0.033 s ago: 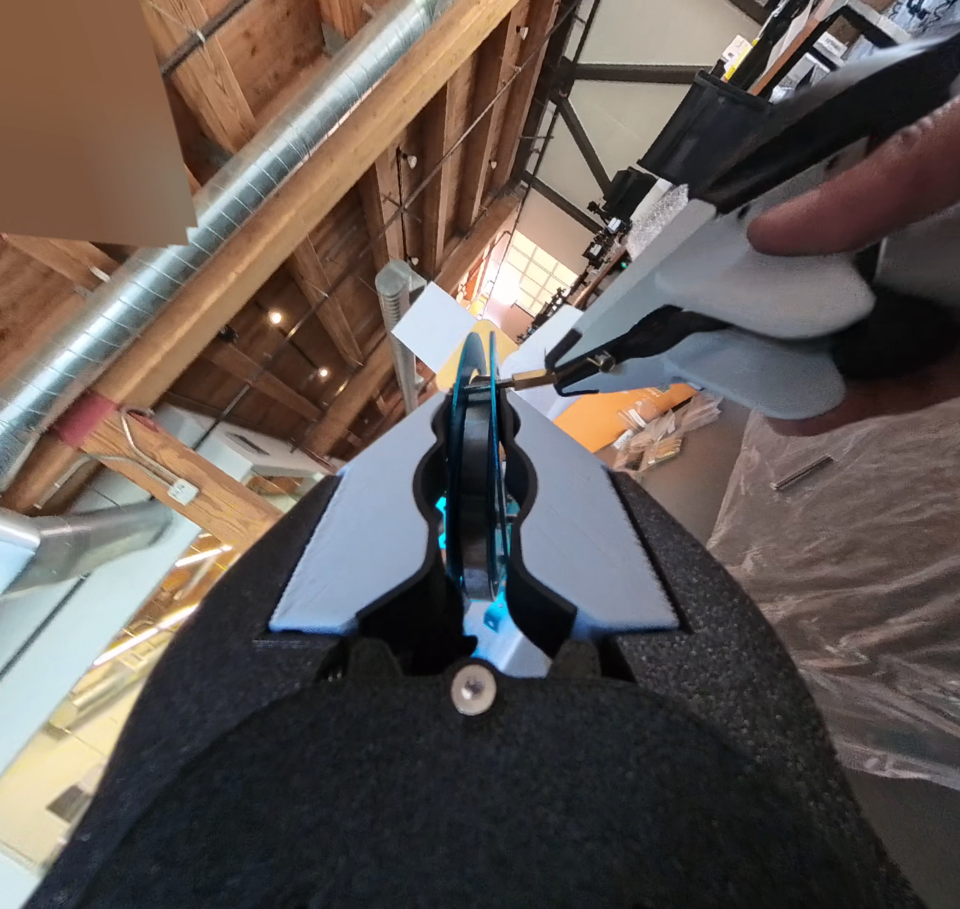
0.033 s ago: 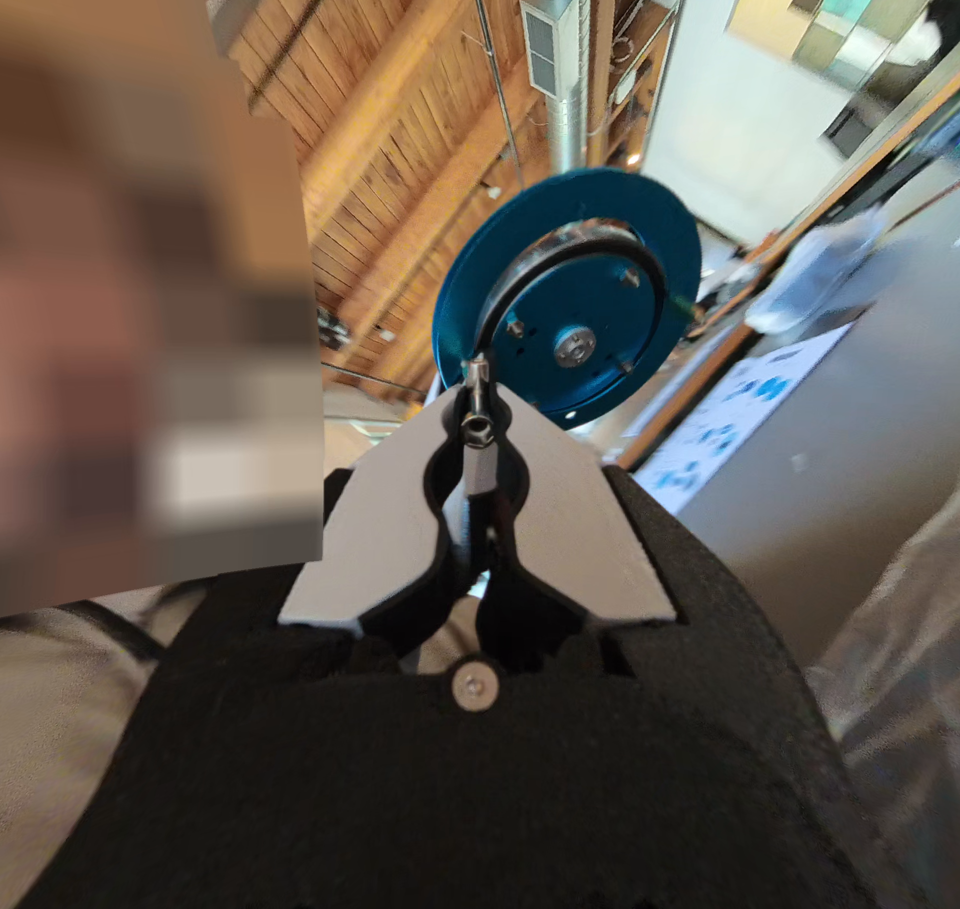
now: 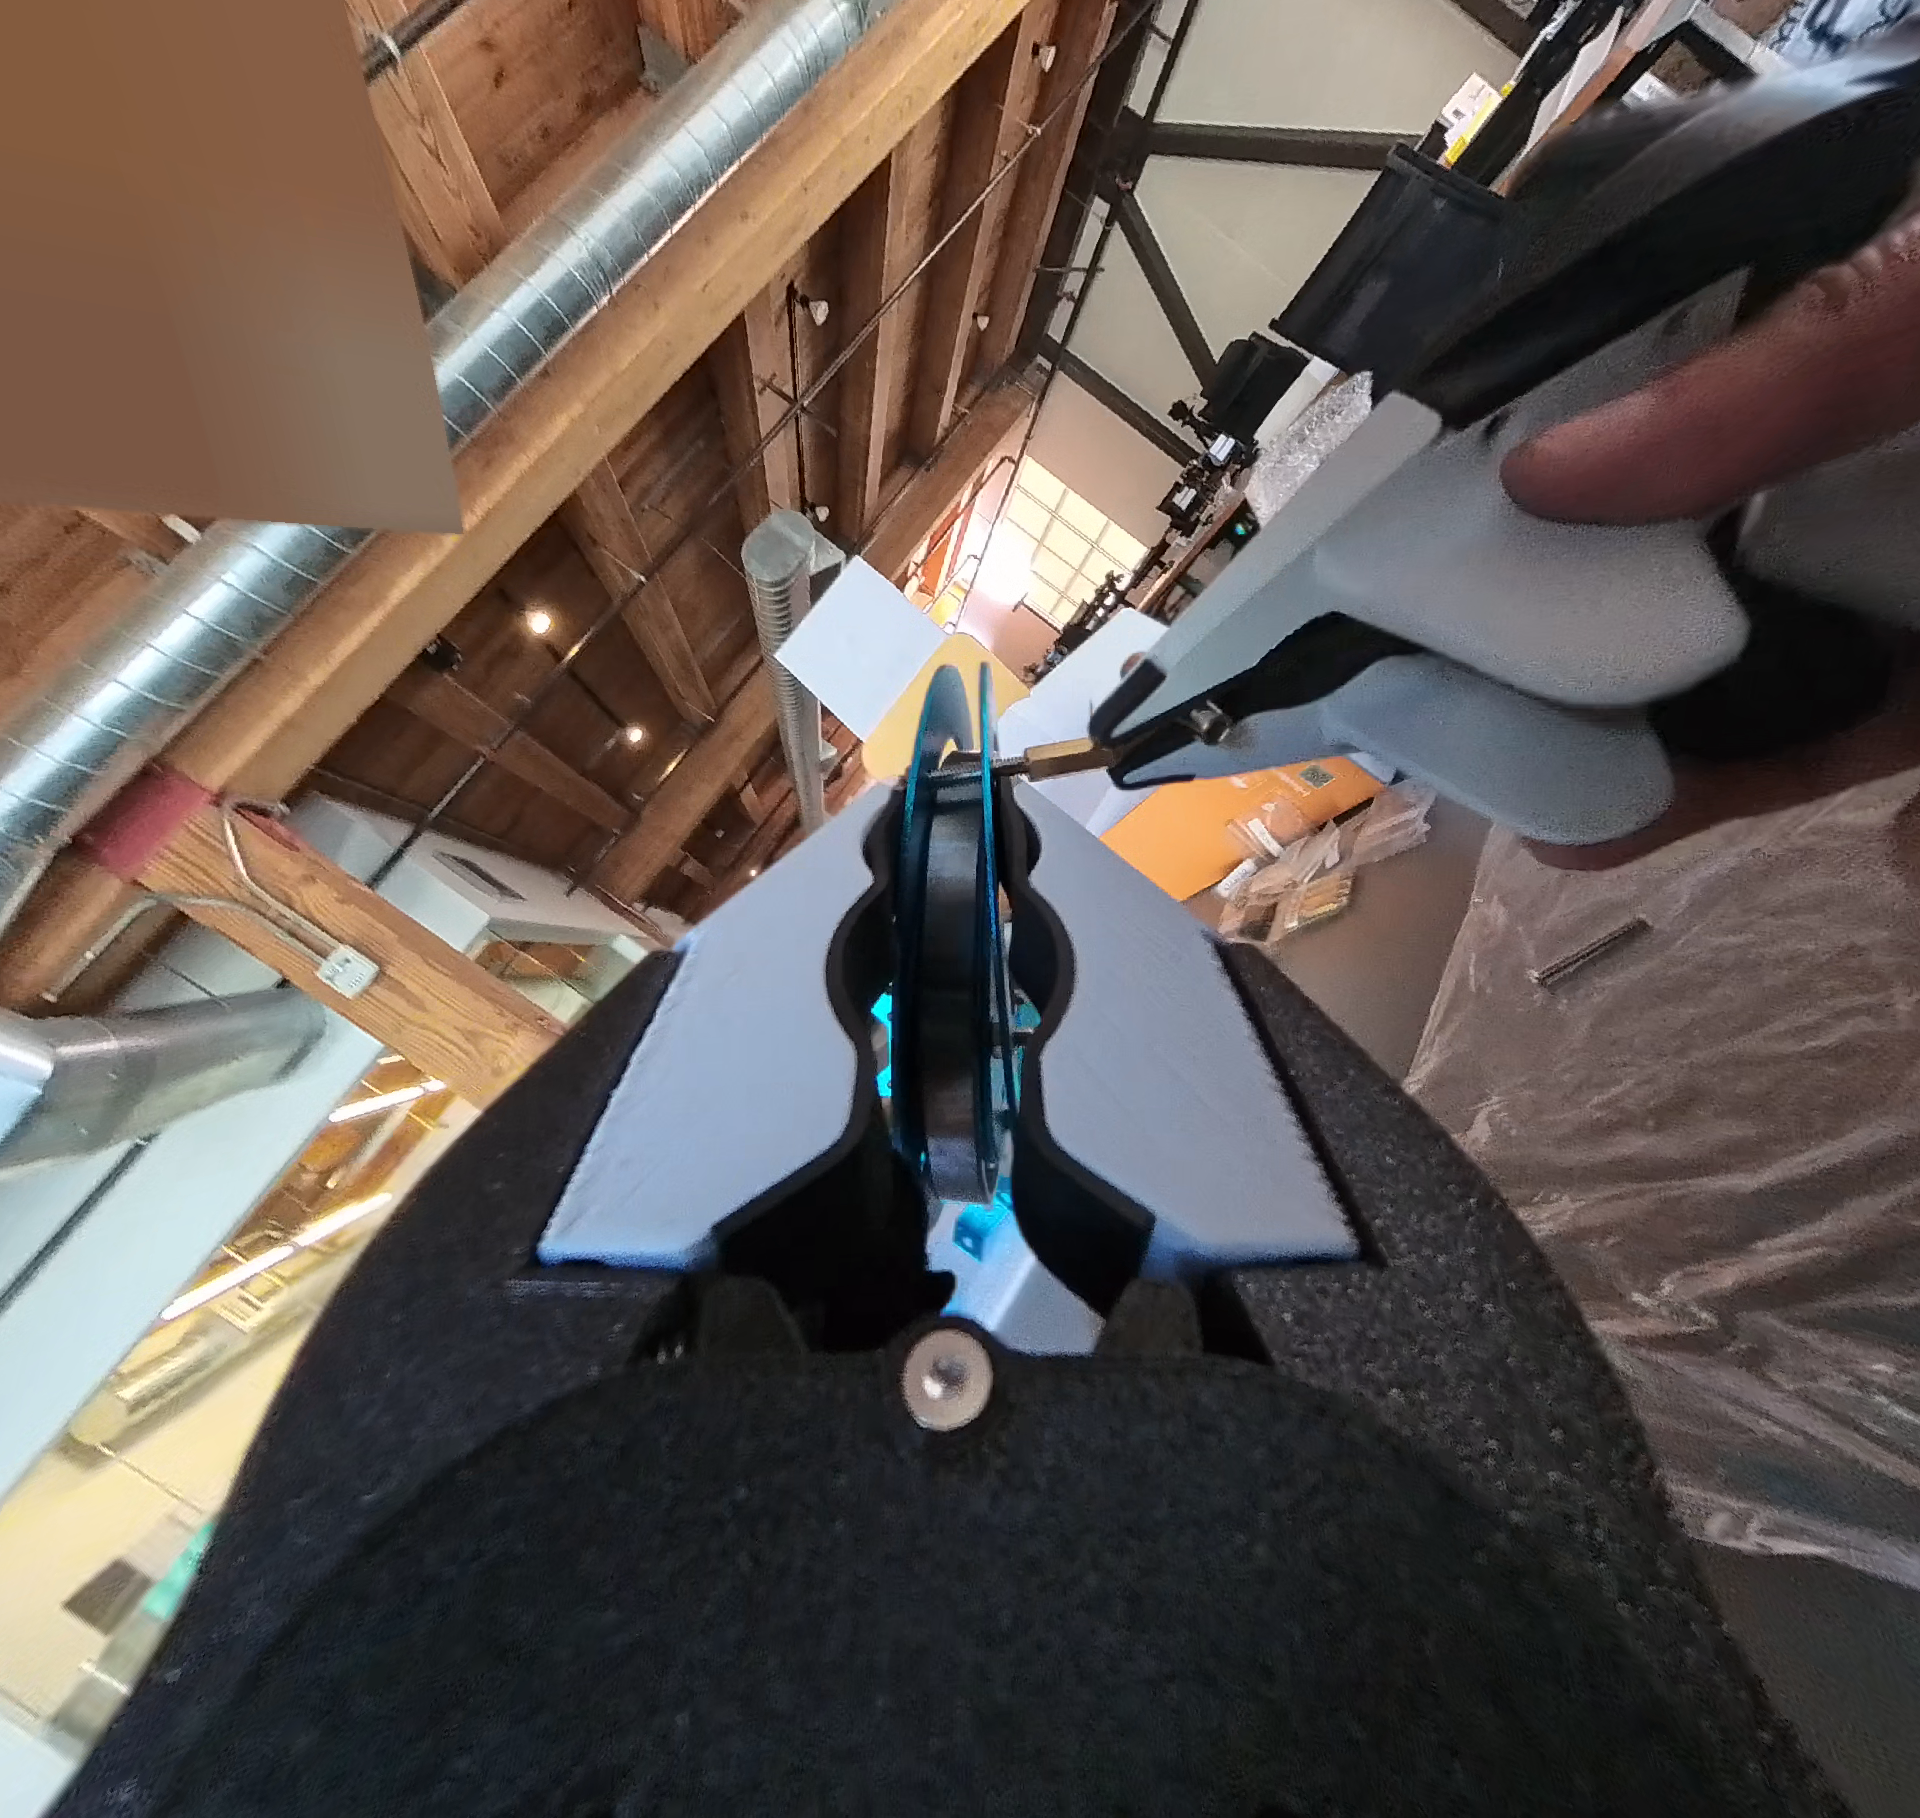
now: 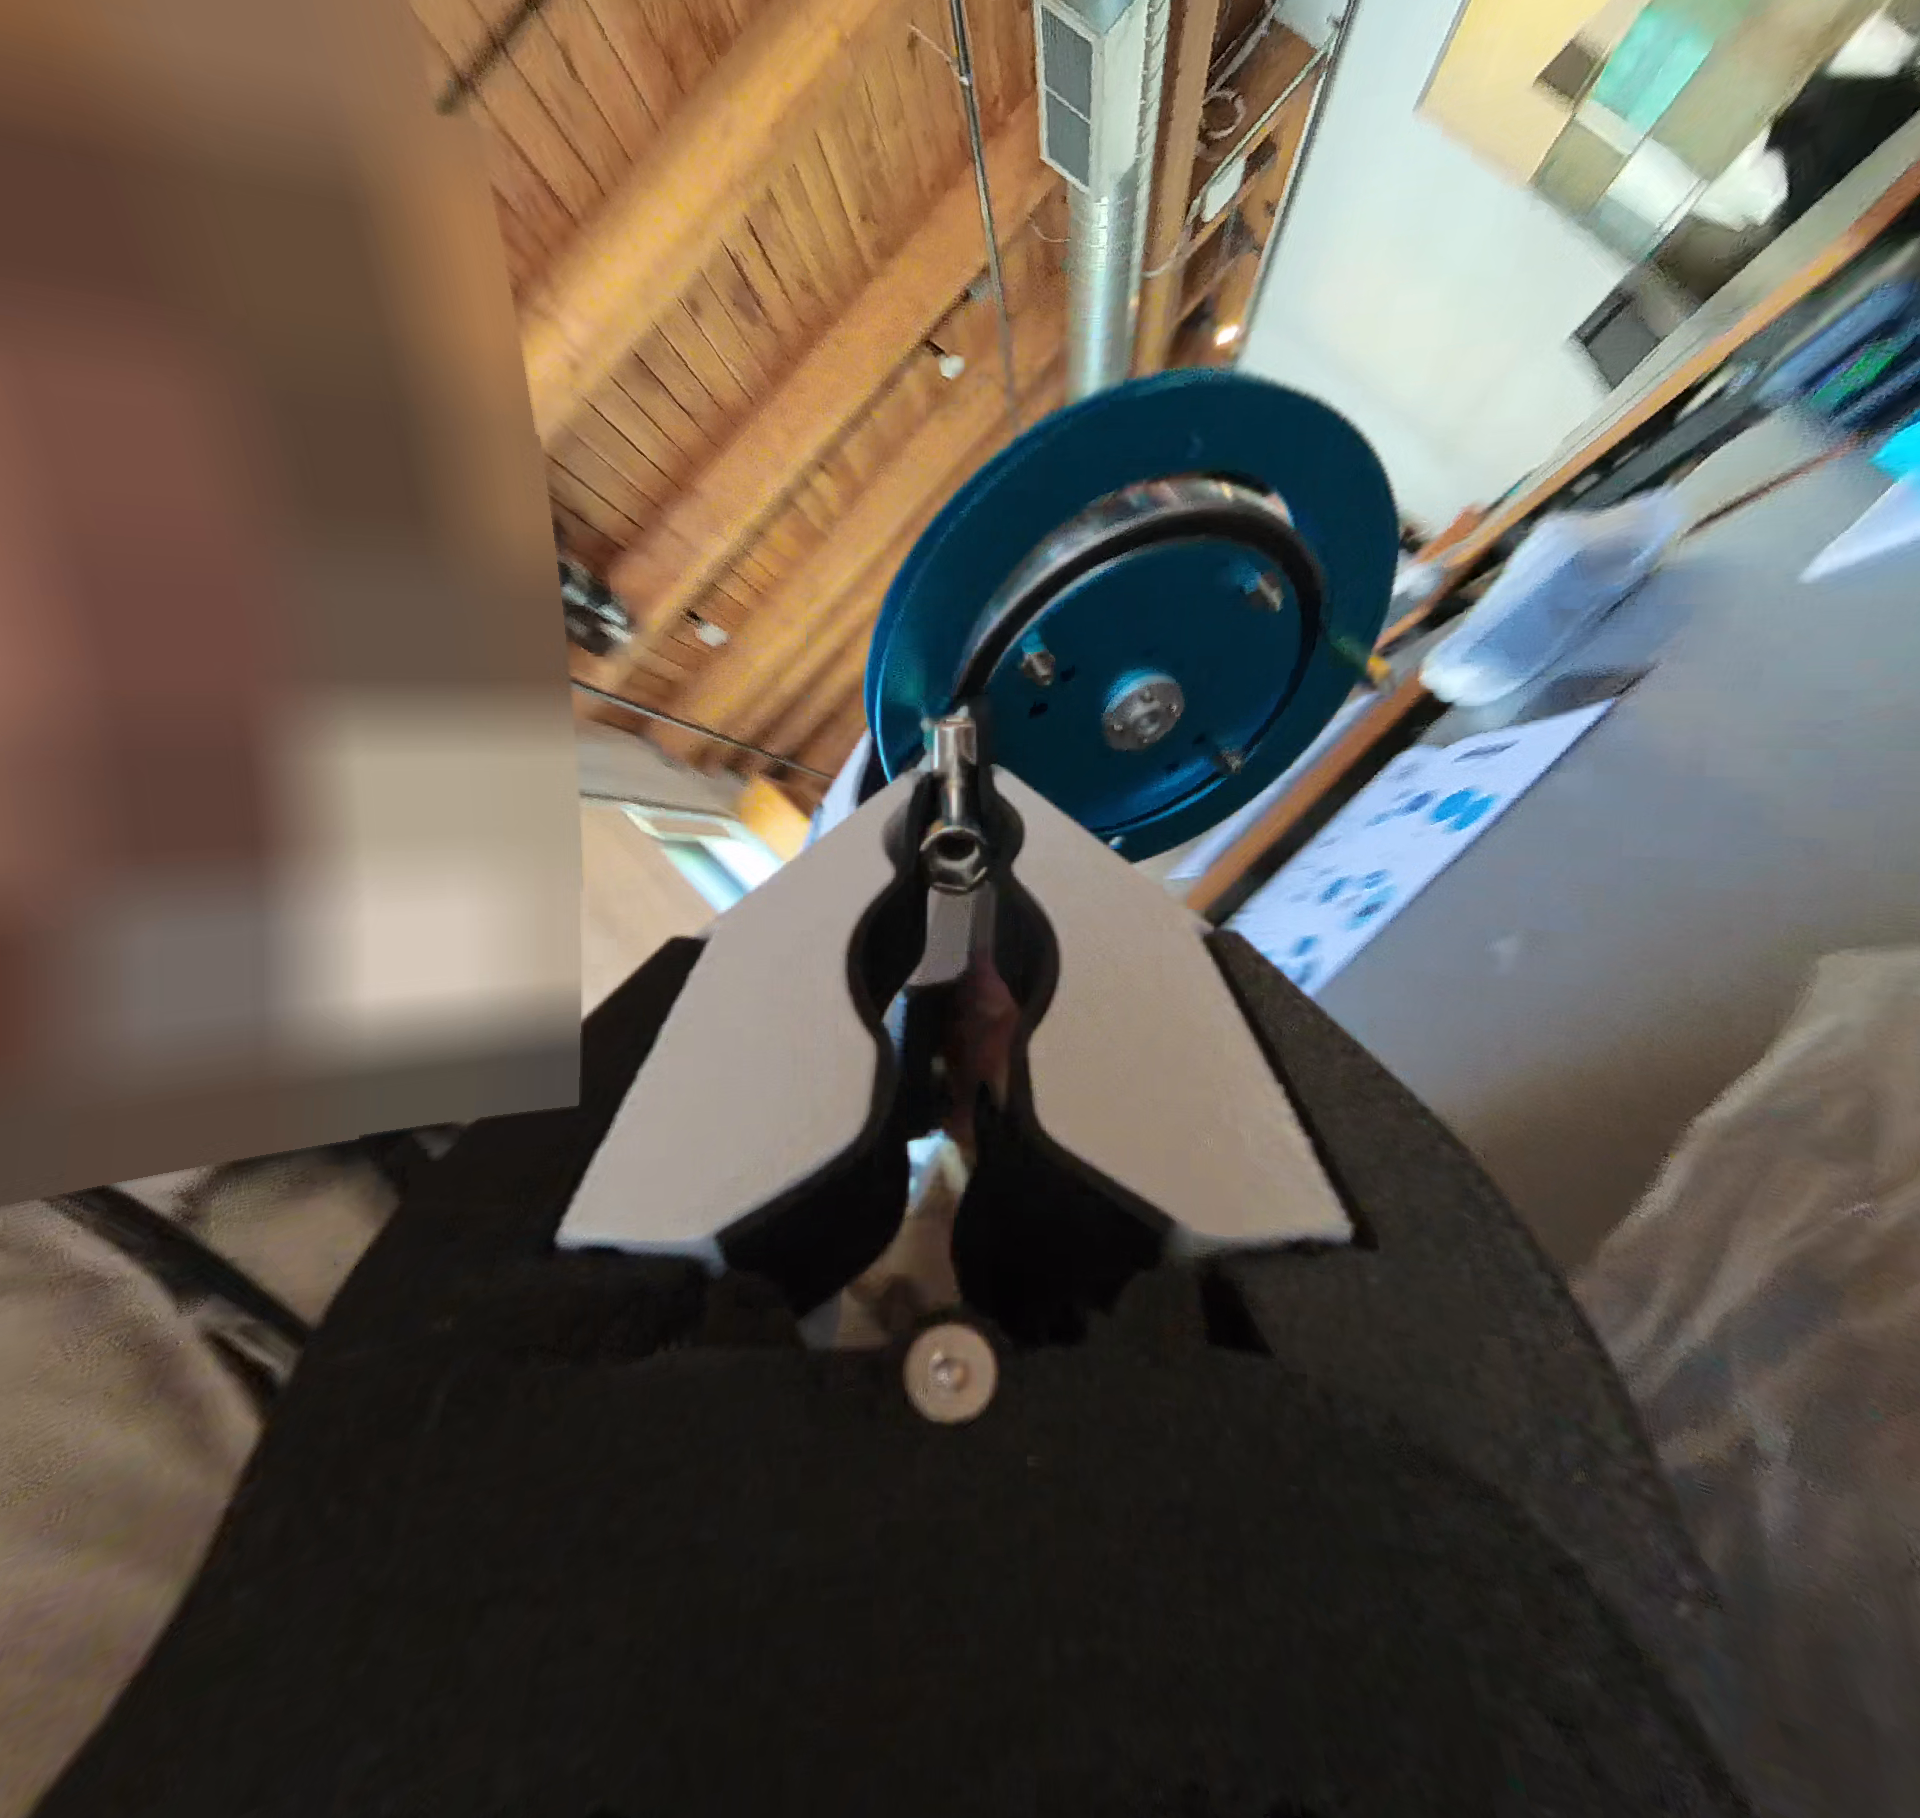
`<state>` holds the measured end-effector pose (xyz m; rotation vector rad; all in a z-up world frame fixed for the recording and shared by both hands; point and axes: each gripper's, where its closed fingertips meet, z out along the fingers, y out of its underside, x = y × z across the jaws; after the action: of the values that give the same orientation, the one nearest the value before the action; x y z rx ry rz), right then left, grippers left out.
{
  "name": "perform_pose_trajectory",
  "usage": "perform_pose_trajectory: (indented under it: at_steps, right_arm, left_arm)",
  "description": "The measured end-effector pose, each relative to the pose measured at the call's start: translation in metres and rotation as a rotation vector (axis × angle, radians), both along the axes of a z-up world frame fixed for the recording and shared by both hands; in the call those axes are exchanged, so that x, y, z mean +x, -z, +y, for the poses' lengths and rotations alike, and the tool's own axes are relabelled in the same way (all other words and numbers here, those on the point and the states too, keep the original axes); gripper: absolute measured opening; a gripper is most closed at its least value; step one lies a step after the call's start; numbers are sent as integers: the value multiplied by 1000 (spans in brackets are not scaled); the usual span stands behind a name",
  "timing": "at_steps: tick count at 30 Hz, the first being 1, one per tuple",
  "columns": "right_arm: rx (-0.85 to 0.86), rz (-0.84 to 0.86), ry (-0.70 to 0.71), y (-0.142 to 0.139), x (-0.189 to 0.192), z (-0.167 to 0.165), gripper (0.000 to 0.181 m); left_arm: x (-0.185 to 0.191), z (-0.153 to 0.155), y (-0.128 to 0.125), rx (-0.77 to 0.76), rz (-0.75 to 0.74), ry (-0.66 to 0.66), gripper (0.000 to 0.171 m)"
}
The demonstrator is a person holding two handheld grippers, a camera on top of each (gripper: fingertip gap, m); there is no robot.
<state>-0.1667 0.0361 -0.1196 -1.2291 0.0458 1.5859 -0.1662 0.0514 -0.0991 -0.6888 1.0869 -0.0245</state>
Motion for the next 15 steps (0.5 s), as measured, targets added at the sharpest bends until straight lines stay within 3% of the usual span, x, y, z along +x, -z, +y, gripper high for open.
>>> perform_pose_trajectory:
  at_steps: [6, 10, 15]
  right_arm:
    - [159, -229, 178, -7, 0, 0, 6]
    - [277, -487, 303, -5, 0, 0, 6]
    - [282, -509, 310, 0, 3, -1, 6]
  left_arm:
    - [-1, 2, -4, -129, -80, 15, 12]
    - [-2, 1, -2, -165, -88, 21, 12]
    - [1, -2, 2, -141, -75, 15, 12]
